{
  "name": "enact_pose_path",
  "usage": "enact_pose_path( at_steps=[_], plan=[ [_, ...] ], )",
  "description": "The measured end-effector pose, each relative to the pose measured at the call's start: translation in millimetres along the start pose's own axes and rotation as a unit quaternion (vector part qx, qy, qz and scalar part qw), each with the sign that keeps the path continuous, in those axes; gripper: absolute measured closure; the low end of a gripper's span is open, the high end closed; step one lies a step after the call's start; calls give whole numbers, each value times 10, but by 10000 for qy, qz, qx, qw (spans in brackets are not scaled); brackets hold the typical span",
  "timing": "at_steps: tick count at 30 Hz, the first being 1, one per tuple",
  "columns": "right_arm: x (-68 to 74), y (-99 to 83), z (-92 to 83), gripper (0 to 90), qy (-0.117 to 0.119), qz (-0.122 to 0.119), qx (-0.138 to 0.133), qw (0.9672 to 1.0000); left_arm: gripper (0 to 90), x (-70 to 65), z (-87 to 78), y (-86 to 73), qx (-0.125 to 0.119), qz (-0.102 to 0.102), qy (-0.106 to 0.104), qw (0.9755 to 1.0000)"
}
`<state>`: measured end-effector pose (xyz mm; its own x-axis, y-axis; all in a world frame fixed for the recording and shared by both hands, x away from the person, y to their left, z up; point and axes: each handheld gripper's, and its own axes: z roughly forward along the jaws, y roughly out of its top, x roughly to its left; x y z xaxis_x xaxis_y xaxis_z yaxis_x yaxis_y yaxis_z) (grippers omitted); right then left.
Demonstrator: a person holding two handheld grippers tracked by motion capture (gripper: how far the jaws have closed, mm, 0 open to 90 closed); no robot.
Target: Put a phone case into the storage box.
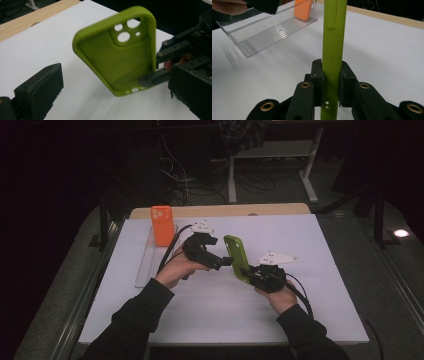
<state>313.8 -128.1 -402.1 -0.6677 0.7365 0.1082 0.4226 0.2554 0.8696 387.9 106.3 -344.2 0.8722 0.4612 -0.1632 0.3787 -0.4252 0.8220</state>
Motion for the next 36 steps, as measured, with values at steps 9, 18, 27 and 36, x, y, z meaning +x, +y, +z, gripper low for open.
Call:
enact_pose_path(
  at_steps=[9, 18, 27, 36],
  plan=[
    [74, 18, 23, 757, 110, 31, -39, 9999, 0, -10, 90, 97, -142, 44, -49, 9999],
    [109, 22, 37, 757, 161, 4, -14, 9999, 0, -50, 171, 108, -225, -96, -101, 9996],
    [114, 10, 62, 757, 177, 4, 49, 9998, 0, -68, 184, 117, -288, -195, -109, 9993],
    [121, -1, 75, 757, 152, -15, 151, 9998, 70, -57, 183, 137, -312, -234, -17, 9992]
  ],
)
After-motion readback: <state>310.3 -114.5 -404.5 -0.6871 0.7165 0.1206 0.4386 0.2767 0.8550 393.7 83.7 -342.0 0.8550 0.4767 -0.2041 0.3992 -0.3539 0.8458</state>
